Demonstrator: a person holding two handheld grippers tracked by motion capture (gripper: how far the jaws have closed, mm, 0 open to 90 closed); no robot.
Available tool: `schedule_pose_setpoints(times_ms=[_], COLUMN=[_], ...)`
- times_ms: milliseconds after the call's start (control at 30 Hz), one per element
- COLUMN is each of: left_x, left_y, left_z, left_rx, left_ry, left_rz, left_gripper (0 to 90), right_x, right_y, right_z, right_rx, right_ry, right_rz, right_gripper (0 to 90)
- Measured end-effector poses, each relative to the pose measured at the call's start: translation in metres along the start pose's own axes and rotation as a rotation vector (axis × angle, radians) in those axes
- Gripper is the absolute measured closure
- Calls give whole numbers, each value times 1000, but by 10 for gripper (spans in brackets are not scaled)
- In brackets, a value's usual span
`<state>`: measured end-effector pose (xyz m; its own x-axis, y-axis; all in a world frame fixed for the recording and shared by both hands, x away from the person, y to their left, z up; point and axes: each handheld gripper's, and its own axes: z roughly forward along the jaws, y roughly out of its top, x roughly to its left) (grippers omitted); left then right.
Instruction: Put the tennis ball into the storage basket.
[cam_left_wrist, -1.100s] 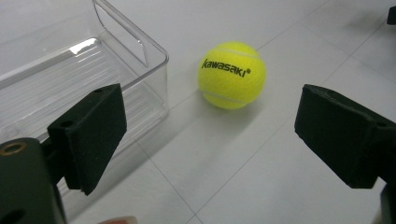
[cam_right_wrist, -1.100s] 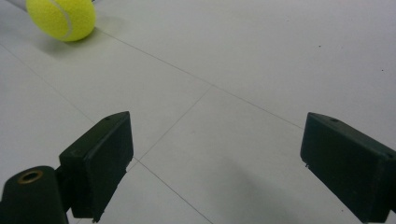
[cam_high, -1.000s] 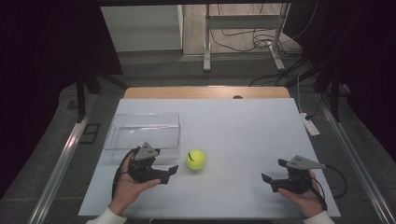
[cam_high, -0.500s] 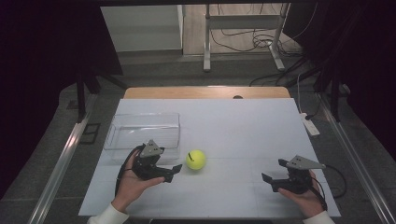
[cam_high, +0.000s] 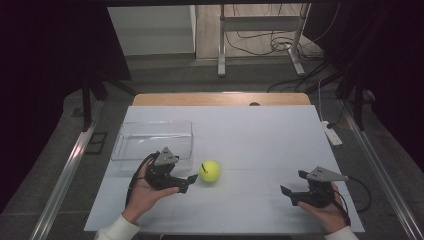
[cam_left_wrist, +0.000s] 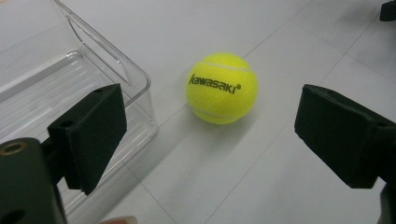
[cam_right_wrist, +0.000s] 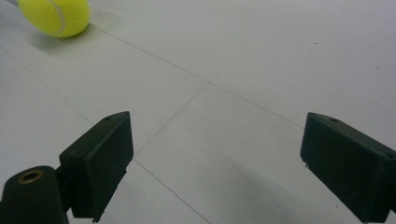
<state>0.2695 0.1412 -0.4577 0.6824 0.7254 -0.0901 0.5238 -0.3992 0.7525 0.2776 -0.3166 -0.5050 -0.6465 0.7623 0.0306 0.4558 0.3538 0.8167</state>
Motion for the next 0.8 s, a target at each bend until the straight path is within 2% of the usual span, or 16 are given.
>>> schedule_pose_setpoints(times_ms=[800], left_x=[-4], left_y=[15], left_z=[14], left_rx=[33], left_ry=[-27], left_rz=[36], left_gripper=[94], right_x=[0], right_y=[0], right_z=[0], right_rx=[3], right_ry=[0], right_rz=[-2], right_gripper=[95])
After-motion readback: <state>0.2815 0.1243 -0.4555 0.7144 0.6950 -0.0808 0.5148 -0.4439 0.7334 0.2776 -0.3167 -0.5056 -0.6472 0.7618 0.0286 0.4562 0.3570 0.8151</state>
